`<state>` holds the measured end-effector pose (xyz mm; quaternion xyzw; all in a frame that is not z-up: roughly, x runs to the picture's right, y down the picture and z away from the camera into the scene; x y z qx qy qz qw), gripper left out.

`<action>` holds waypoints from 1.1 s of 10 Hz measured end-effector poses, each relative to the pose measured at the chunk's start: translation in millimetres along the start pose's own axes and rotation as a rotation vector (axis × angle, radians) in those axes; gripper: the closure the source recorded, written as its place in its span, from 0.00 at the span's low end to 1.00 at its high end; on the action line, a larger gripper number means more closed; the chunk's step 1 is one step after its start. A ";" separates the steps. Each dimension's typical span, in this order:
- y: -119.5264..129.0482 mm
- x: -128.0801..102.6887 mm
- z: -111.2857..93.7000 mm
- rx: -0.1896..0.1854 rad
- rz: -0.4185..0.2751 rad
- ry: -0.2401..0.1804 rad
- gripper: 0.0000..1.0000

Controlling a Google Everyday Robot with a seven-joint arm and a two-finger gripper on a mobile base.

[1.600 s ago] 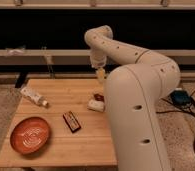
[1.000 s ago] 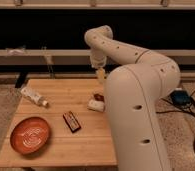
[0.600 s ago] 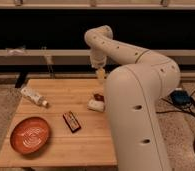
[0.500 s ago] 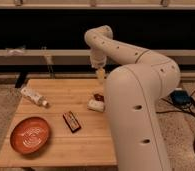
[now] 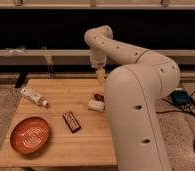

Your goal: Push the ceramic bowl across the table

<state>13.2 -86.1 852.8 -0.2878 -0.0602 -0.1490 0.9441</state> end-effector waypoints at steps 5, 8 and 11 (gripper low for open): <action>-0.3 -0.1 -0.2 0.001 0.000 0.000 0.20; 1.1 -11.9 -2.9 0.006 -0.064 -0.006 0.20; 24.0 -67.4 -13.3 0.027 -0.192 -0.037 0.20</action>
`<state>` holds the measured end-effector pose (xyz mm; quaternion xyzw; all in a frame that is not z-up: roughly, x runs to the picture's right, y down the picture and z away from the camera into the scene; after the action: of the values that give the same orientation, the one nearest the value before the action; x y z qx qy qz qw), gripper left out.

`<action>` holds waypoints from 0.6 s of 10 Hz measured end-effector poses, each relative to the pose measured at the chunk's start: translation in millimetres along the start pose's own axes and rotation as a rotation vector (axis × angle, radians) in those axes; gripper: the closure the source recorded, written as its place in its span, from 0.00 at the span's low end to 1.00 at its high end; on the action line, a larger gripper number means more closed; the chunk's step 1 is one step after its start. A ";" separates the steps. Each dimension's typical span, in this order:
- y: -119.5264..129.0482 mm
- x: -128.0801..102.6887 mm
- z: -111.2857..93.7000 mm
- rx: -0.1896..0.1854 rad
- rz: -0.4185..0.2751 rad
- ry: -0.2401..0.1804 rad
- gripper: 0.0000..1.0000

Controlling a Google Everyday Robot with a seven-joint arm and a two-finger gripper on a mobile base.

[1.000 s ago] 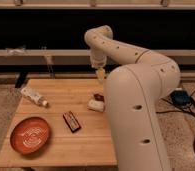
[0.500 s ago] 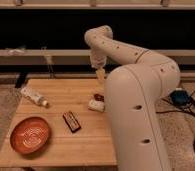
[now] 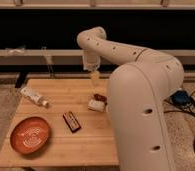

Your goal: Push the ceramic bowl across the table

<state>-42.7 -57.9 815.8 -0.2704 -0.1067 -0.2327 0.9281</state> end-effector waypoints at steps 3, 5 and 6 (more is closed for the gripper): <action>27.9 -68.0 -5.9 0.009 -0.101 -0.028 0.20; 52.2 -113.4 -5.9 0.008 -0.179 -0.038 0.20; 64.3 -136.7 -4.1 0.005 -0.225 -0.043 0.20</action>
<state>-129.7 38.9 739.1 -0.2593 -0.1568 -0.3293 0.8943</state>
